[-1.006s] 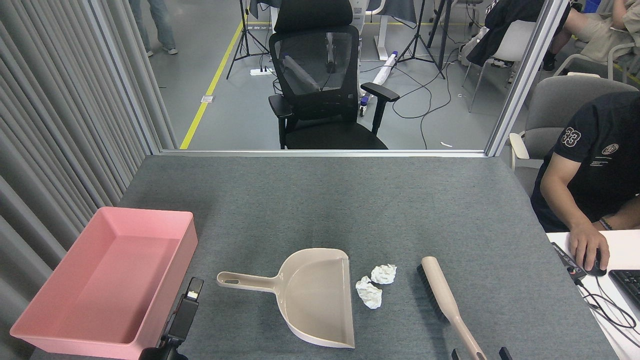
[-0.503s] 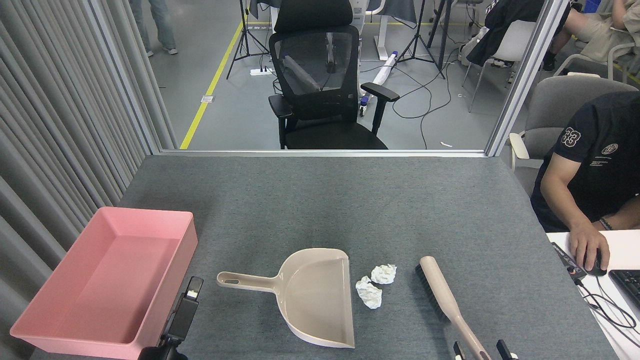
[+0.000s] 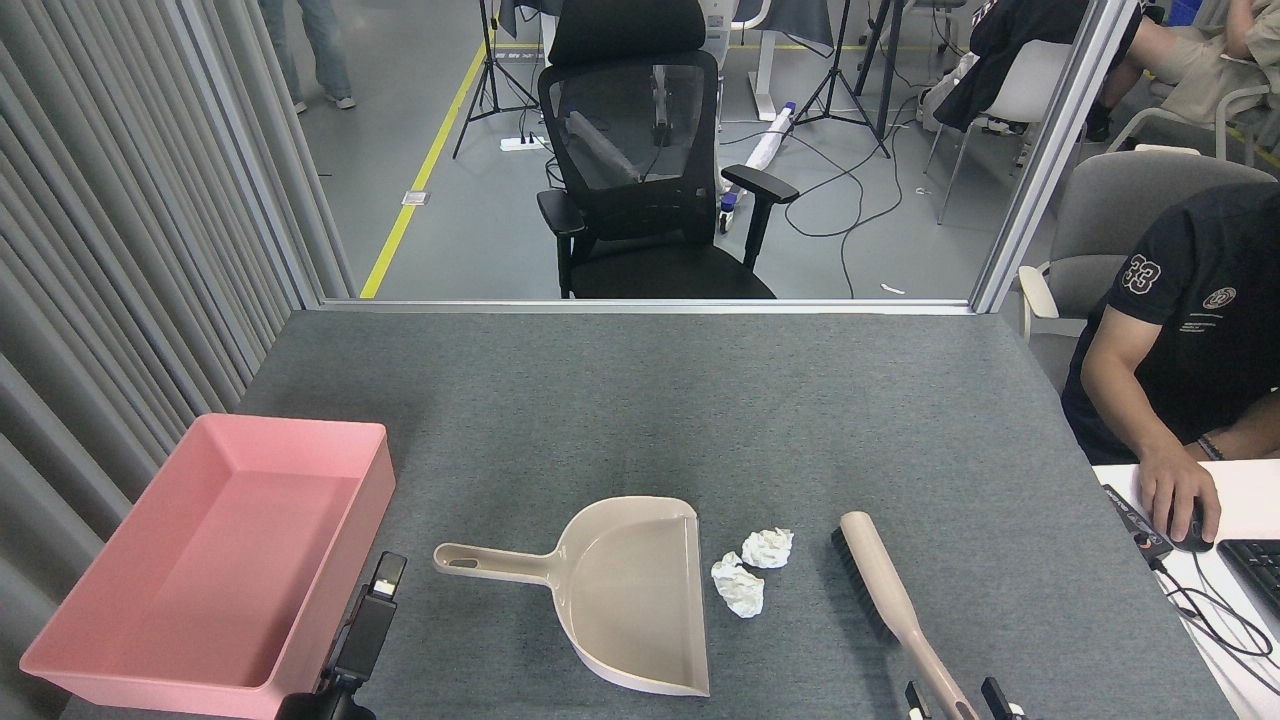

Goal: Sweep and dump garbage into bin

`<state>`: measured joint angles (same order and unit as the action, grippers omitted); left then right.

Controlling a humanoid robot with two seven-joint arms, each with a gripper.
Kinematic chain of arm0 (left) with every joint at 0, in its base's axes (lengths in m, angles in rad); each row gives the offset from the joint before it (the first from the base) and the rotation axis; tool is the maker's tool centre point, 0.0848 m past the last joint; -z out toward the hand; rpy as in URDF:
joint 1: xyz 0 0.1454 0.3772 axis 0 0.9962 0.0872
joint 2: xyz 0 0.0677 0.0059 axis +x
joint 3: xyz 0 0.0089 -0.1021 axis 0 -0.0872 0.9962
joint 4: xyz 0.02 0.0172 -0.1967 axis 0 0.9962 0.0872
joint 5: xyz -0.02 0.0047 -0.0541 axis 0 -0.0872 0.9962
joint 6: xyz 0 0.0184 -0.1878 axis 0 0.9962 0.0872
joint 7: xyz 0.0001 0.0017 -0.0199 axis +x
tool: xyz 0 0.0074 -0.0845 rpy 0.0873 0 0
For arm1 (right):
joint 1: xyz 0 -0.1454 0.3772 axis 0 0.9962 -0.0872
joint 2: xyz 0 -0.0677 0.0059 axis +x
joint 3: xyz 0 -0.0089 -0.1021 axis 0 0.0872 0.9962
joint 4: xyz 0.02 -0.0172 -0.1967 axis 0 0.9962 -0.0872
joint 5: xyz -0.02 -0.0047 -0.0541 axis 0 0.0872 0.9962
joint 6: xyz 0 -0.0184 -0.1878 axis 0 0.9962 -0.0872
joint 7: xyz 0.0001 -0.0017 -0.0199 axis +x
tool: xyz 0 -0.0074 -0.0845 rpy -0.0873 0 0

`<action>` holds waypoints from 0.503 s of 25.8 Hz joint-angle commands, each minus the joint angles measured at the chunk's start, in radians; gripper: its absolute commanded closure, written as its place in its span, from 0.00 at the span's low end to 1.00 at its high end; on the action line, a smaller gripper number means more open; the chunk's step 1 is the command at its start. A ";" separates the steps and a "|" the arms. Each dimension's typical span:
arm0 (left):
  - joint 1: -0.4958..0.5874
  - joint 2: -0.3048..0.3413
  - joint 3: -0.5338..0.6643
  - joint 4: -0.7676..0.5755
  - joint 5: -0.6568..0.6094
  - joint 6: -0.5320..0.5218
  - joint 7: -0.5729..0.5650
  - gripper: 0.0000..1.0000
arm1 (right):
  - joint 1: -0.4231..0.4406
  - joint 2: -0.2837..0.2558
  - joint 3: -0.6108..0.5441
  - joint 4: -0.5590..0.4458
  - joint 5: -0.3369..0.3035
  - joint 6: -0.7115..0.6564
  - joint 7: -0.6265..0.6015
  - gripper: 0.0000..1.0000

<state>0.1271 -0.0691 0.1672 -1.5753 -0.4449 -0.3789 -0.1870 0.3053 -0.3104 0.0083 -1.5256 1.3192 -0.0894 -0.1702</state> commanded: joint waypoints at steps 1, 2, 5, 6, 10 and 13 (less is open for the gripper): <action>-0.001 0.000 0.000 0.000 0.000 0.000 0.000 0.01 | 0.000 -0.001 0.001 0.001 0.000 -0.001 0.000 0.27; -0.001 0.000 0.000 -0.002 0.000 0.000 0.000 0.01 | 0.000 -0.001 0.001 0.001 0.000 -0.001 0.000 0.29; -0.001 0.000 0.000 -0.003 -0.002 0.000 0.000 0.01 | 0.000 -0.001 0.001 0.001 0.000 -0.003 0.003 0.29; -0.001 0.000 0.000 -0.003 -0.002 0.000 0.000 0.01 | 0.000 0.001 0.001 0.001 0.000 -0.003 0.003 0.29; -0.003 0.000 0.000 -0.003 -0.002 0.000 0.000 0.01 | 0.002 0.001 0.001 0.001 0.000 -0.003 0.005 0.35; -0.003 0.000 0.000 -0.003 -0.002 0.000 0.000 0.01 | 0.003 0.001 0.002 0.001 -0.002 -0.003 0.008 0.36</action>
<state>0.1247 -0.0691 0.1672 -1.5784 -0.4462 -0.3789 -0.1870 0.3069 -0.3101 0.0098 -1.5248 1.3183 -0.0915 -0.1683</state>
